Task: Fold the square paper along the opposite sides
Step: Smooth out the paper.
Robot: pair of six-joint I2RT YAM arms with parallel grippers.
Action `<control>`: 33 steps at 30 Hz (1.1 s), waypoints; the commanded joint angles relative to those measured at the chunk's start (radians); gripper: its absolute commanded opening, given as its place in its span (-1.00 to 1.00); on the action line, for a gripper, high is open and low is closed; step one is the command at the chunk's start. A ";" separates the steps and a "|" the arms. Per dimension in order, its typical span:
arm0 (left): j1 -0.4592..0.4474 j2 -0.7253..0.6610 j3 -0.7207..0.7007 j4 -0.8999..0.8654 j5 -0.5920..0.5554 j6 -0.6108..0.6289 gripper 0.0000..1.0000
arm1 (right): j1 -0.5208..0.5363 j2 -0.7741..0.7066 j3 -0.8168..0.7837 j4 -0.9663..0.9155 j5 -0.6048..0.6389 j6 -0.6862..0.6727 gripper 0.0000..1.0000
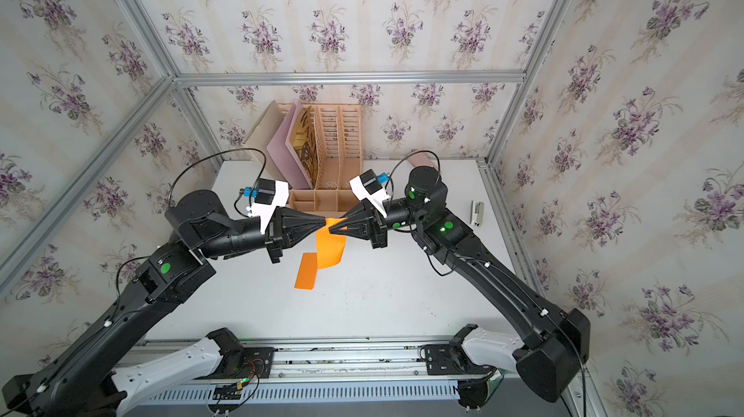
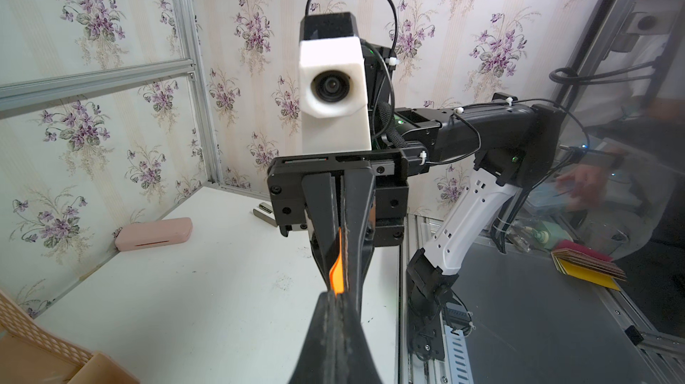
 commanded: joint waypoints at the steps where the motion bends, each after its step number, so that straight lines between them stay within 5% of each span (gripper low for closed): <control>1: 0.002 -0.013 0.007 0.014 -0.016 0.018 -1.00 | -0.001 -0.002 0.000 -0.012 0.000 -0.021 -0.74; 5: 0.002 -0.016 0.007 0.010 -0.017 0.020 -1.00 | -0.002 0.004 0.009 -0.013 0.000 -0.017 -0.58; 12: 0.002 -0.008 0.001 0.011 -0.013 0.020 -1.00 | -0.002 0.001 0.020 -0.008 -0.010 -0.012 -0.62; 17: 0.001 -0.005 0.003 0.013 -0.011 0.020 -1.00 | -0.002 -0.002 0.018 -0.008 -0.016 -0.014 -1.00; 24: 0.001 -0.015 0.010 0.002 -0.018 0.022 -1.00 | -0.001 -0.017 0.002 -0.025 0.000 -0.034 -1.00; 26: 0.002 -0.019 0.014 -0.001 -0.019 0.023 -1.00 | -0.002 -0.020 0.003 -0.038 0.008 -0.044 -0.62; 28: 0.002 -0.018 0.021 -0.002 -0.018 0.022 -1.00 | -0.002 -0.017 0.000 -0.041 0.008 -0.046 -0.50; 31: 0.002 -0.014 0.026 -0.004 -0.013 0.022 -1.00 | -0.001 -0.007 0.002 -0.038 0.009 -0.042 -1.00; 33: 0.001 -0.012 0.028 -0.003 -0.013 0.022 -1.00 | -0.002 -0.002 0.002 -0.037 0.007 -0.039 -1.00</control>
